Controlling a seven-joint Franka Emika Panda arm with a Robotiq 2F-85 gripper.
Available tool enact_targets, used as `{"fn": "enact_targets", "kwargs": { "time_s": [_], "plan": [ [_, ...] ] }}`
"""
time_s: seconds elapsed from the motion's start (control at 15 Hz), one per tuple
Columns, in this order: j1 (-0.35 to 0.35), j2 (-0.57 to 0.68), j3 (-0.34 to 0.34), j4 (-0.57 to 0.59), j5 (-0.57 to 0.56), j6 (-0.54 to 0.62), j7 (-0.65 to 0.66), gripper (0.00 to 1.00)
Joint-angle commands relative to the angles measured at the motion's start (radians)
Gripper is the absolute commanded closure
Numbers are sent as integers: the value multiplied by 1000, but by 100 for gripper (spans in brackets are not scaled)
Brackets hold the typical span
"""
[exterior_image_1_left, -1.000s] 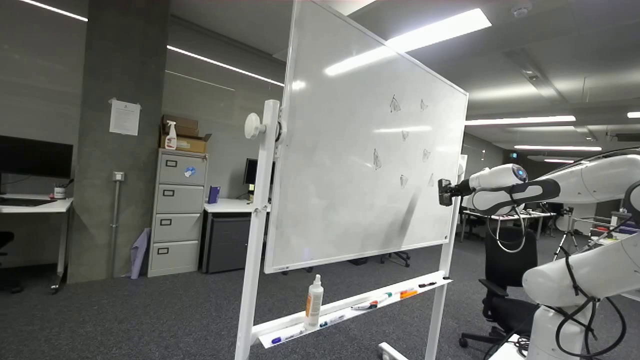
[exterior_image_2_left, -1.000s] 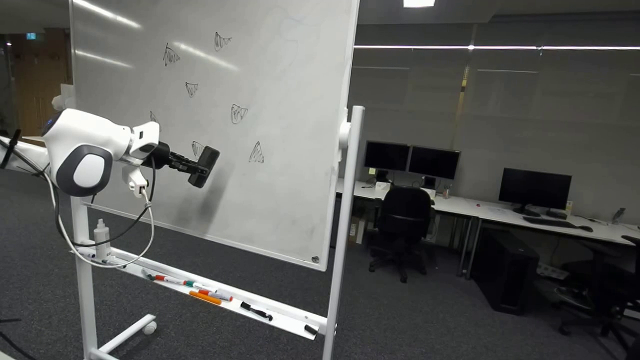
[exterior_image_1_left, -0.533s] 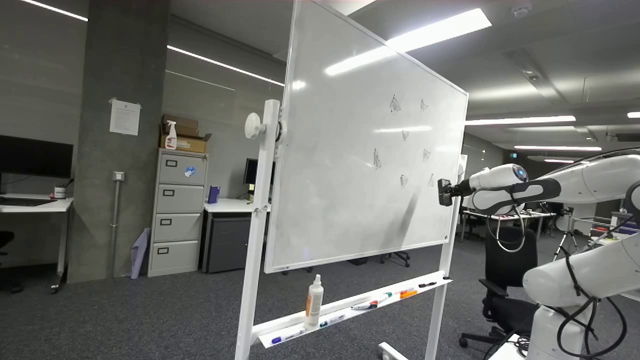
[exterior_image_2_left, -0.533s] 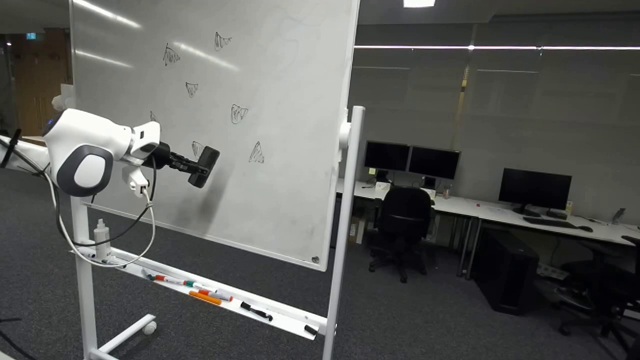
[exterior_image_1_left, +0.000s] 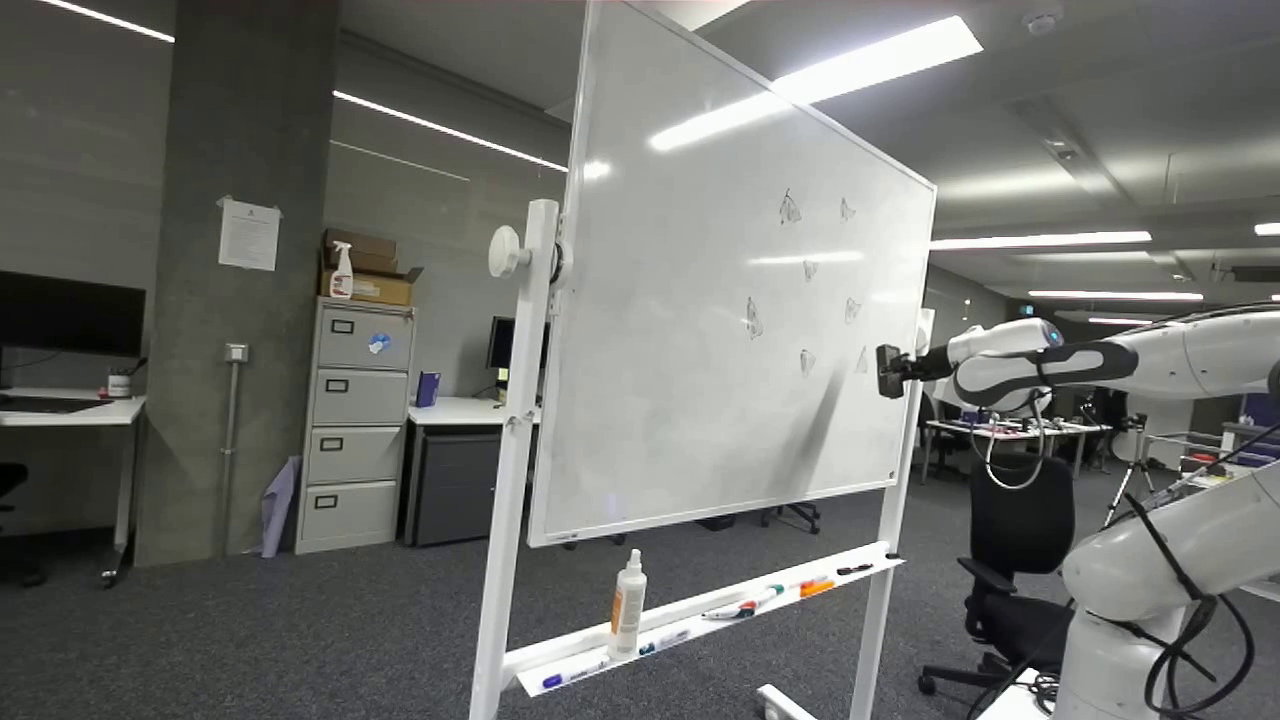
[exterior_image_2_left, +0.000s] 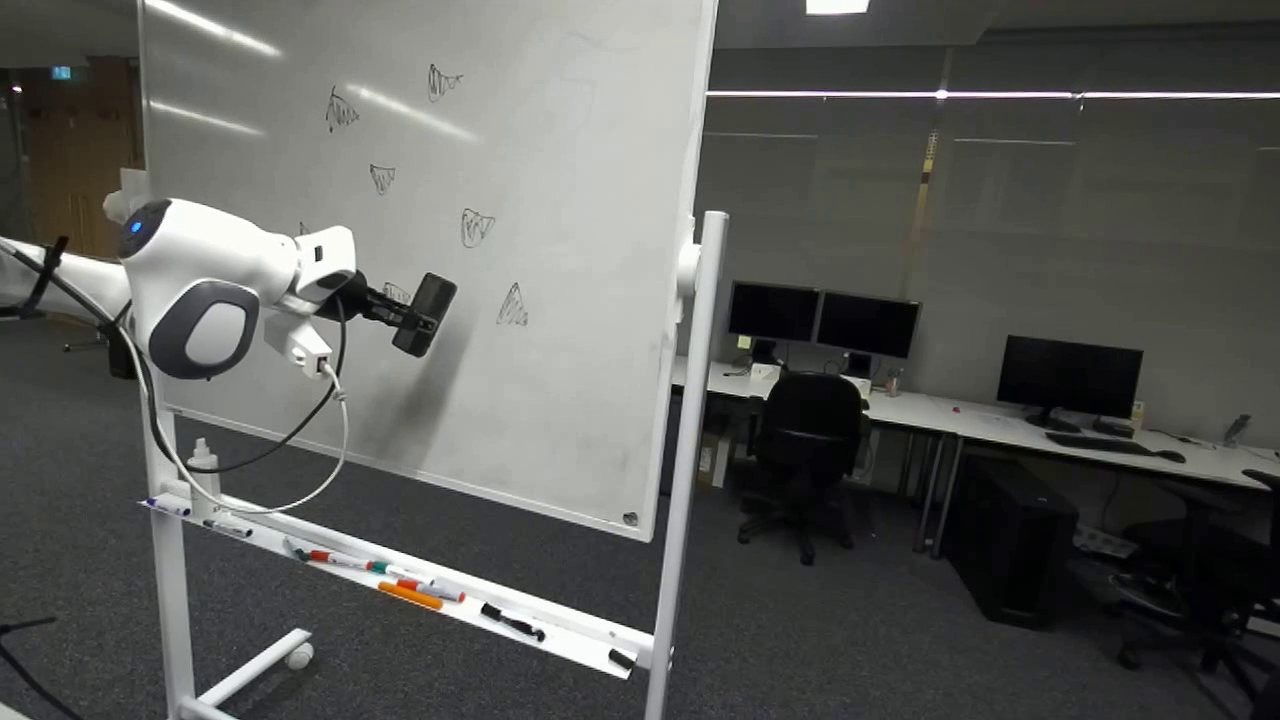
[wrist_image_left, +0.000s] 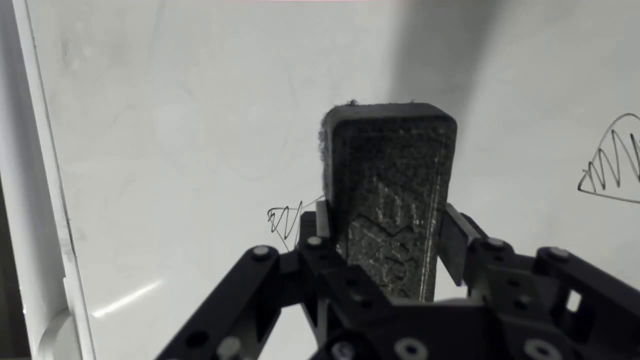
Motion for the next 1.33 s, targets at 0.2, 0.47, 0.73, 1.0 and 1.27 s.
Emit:
{"fn": "enact_targets", "kwargs": {
  "time_s": [0.2,0.47,0.73,1.0,1.27],
  "plan": [
    [216,50,-178,105,64,24,-107,70],
    [296,54,-264,138,77,16,-140,70],
    [360,44,-338,156,63,11,-189,70],
    [446,27,-418,192,56,-6,-244,70],
    [533,21,-487,242,51,-7,-279,70]
  ]
}}
